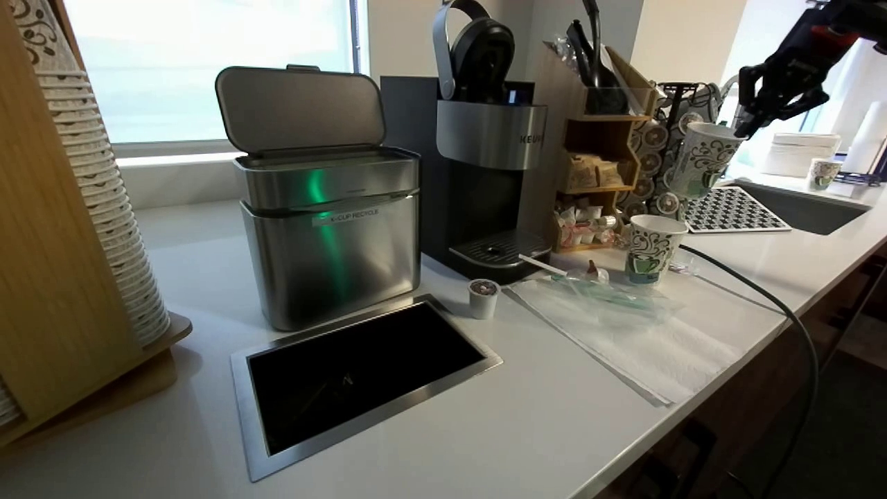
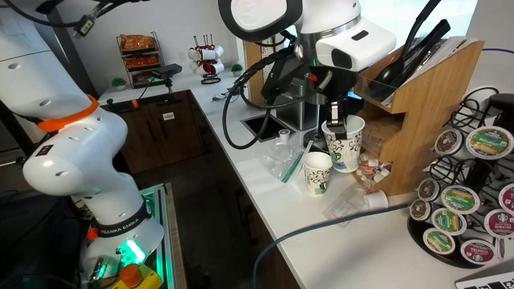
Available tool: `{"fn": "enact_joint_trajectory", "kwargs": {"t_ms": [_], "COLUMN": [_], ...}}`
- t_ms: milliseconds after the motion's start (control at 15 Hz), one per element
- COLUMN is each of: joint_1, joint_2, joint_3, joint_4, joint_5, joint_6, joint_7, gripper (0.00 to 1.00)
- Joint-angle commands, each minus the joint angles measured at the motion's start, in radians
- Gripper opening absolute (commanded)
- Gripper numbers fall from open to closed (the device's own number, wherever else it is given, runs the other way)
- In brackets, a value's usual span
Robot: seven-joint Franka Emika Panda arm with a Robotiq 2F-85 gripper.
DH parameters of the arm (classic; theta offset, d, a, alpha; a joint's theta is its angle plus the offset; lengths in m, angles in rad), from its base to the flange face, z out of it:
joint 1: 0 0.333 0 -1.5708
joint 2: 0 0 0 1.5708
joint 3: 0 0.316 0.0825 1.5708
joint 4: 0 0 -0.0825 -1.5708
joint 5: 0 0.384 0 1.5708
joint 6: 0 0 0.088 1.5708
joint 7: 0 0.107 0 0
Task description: Unstack the cups on the table
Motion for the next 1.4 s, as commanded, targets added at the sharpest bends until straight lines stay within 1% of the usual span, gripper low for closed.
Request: {"fn": "enact_joint_trajectory", "kwargs": {"t_ms": [0, 133, 267, 400, 467, 667, 800, 933, 1000, 1133, 1333], "joint_1": [-0.057, -0.090, -0.120, -0.137, -0.136, -0.116, -0.107, -0.104, -0.102, -0.102, -0.100], "joint_2": [0.004, 0.022, 0.048, 0.082, 0.110, 0.162, 0.187, 0.210, 0.219, 0.224, 0.220], "joint_3": [-0.035, -0.052, -0.076, -0.089, -0.092, -0.097, -0.094, -0.087, -0.084, -0.085, -0.090], "joint_4": [-0.022, -0.037, -0.062, -0.092, -0.100, -0.124, -0.125, -0.120, -0.114, -0.110, -0.102], "joint_5": [-0.021, -0.045, -0.046, -0.031, -0.004, 0.147, 0.261, 0.311, 0.319, 0.290, 0.176], "joint_6": [0.025, 0.033, 0.054, 0.128, 0.182, 0.270, 0.268, 0.255, 0.251, 0.250, 0.243], "joint_7": [0.116, 0.181, 0.229, 0.291, 0.320, 0.305, 0.277, 0.276, 0.283, 0.307, 0.368], "gripper": [0.01, 0.01, 0.01, 0.01, 0.01, 0.01, 0.01, 0.01, 0.01, 0.01, 0.01]}}
